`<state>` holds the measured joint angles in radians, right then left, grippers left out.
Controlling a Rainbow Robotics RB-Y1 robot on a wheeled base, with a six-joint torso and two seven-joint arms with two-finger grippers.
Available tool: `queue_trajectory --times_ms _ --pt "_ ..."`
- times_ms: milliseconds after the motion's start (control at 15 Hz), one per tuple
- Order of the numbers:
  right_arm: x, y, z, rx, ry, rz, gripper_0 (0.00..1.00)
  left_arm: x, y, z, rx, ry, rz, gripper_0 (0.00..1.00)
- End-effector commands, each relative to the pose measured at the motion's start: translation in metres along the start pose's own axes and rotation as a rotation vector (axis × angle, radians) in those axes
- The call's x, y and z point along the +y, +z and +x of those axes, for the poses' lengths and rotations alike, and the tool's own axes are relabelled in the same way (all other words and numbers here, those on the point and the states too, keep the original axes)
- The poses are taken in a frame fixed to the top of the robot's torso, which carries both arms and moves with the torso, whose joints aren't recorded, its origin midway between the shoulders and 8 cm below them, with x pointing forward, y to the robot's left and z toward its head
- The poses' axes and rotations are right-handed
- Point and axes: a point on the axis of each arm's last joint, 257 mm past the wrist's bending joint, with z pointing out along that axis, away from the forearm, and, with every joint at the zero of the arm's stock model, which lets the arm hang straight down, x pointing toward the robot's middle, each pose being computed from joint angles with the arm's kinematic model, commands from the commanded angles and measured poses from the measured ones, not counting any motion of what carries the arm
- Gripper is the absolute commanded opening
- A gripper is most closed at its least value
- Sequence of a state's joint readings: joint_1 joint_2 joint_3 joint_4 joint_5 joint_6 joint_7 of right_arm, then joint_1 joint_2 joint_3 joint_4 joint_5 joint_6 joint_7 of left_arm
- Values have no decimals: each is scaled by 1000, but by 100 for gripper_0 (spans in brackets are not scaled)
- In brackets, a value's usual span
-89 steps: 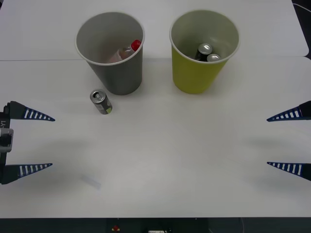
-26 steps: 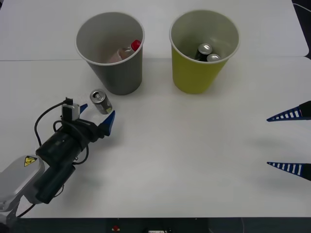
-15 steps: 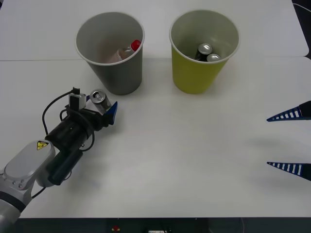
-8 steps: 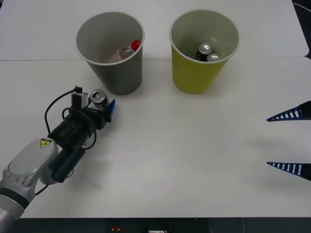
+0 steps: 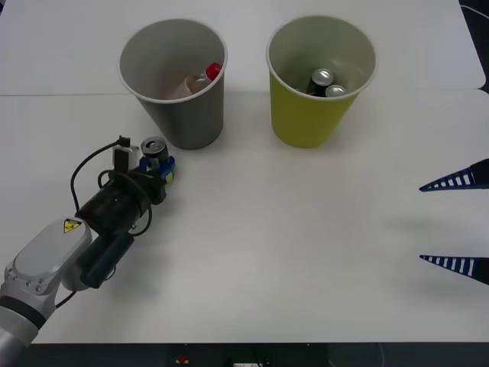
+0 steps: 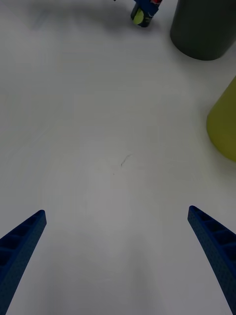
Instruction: Put the can into the green bin and the plastic bottle into the gray bin
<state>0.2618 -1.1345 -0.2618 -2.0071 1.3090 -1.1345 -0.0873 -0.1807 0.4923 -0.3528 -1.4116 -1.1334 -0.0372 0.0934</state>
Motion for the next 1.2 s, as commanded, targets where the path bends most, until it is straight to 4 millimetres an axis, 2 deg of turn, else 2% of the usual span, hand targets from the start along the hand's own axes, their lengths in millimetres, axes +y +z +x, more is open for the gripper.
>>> queue_trajectory --times_ms 67,267,600,933,1200 --pt "0 0 0 0 0 0 100 -7 -6 -4 -11 -5 16 0" --pt "0 0 0 0 0 0 100 -15 -28 -14 -33 1 45 0" --pt "0 0 0 0 0 0 100 -24 -79 -30 -49 35 109 0" --pt "0 0 0 0 0 0 100 -22 -118 -50 -46 138 253 0" --pt "0 0 0 0 0 0 100 -14 -145 -82 29 183 352 0"
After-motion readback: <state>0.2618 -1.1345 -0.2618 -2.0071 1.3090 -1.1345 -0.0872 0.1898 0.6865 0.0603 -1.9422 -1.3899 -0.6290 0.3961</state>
